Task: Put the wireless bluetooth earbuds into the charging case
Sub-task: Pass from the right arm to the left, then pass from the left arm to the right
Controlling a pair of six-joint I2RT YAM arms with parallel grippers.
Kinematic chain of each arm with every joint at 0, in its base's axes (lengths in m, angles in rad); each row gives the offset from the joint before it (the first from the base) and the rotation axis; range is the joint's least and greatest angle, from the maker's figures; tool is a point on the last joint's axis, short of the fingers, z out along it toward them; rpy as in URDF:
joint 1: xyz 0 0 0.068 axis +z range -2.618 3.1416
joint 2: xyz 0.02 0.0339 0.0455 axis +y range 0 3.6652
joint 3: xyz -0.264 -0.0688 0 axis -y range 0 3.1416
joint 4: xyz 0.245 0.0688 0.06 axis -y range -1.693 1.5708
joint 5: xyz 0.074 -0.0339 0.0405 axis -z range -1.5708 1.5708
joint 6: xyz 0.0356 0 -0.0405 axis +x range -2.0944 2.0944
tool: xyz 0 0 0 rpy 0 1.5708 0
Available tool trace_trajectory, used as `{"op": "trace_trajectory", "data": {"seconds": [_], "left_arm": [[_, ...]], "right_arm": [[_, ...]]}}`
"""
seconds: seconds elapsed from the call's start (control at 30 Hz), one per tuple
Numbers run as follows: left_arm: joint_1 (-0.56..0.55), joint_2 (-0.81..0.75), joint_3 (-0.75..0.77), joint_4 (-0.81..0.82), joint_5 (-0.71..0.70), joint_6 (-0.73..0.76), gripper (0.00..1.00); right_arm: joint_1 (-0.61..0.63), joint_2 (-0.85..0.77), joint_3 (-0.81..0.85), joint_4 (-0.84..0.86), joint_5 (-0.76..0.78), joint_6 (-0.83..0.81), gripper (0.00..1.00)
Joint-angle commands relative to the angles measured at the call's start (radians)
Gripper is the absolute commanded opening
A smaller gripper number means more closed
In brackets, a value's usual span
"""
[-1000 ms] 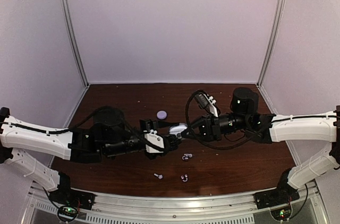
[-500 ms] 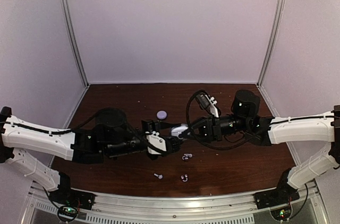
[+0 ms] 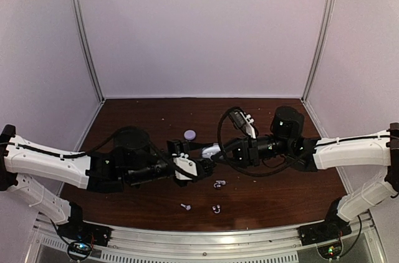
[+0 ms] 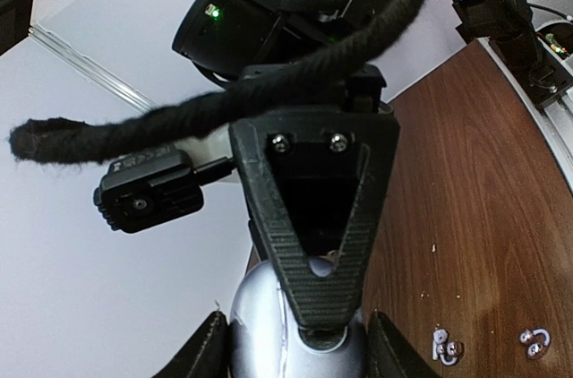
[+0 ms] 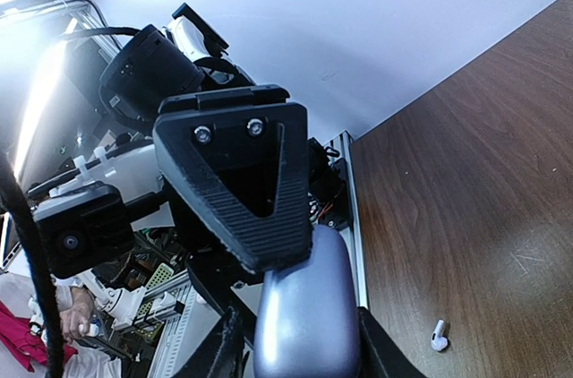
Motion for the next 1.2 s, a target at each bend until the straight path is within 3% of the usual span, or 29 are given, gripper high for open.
{"op": "trace_trajectory", "data": {"seconds": [0.0, 0.2, 0.43, 0.67, 0.8, 1.03, 1.17], "left_arm": [[0.007, 0.005, -0.004, 0.094, -0.041, -0.005, 0.35], [0.007, 0.006, -0.004, 0.102, -0.043, -0.005, 0.35], [0.008, 0.005, -0.005, 0.104, -0.038, -0.004, 0.34], [0.007, 0.006, -0.009, 0.089, -0.014, 0.004, 0.34], [0.007, 0.007, -0.006, 0.087, -0.015, 0.006, 0.35], [0.007, 0.01, -0.007, 0.099, -0.016, 0.003, 0.35], [0.007, 0.013, -0.007, 0.111, -0.023, 0.003, 0.35]], "right_arm": [[0.002, 0.004, -0.005, 0.022, -0.013, -0.008, 0.41], [0.001, 0.006, -0.009, 0.025, -0.009, -0.006, 0.41], [0.0, 0.004, -0.01, 0.033, -0.003, 0.001, 0.33], [0.0, -0.003, -0.013, 0.061, -0.004, 0.02, 0.4], [-0.004, -0.003, -0.017, 0.086, -0.004, 0.038, 0.4], [-0.007, -0.003, -0.022, 0.1, 0.004, 0.047, 0.31], [-0.009, -0.004, -0.032, 0.138, 0.013, 0.069, 0.35]]}}
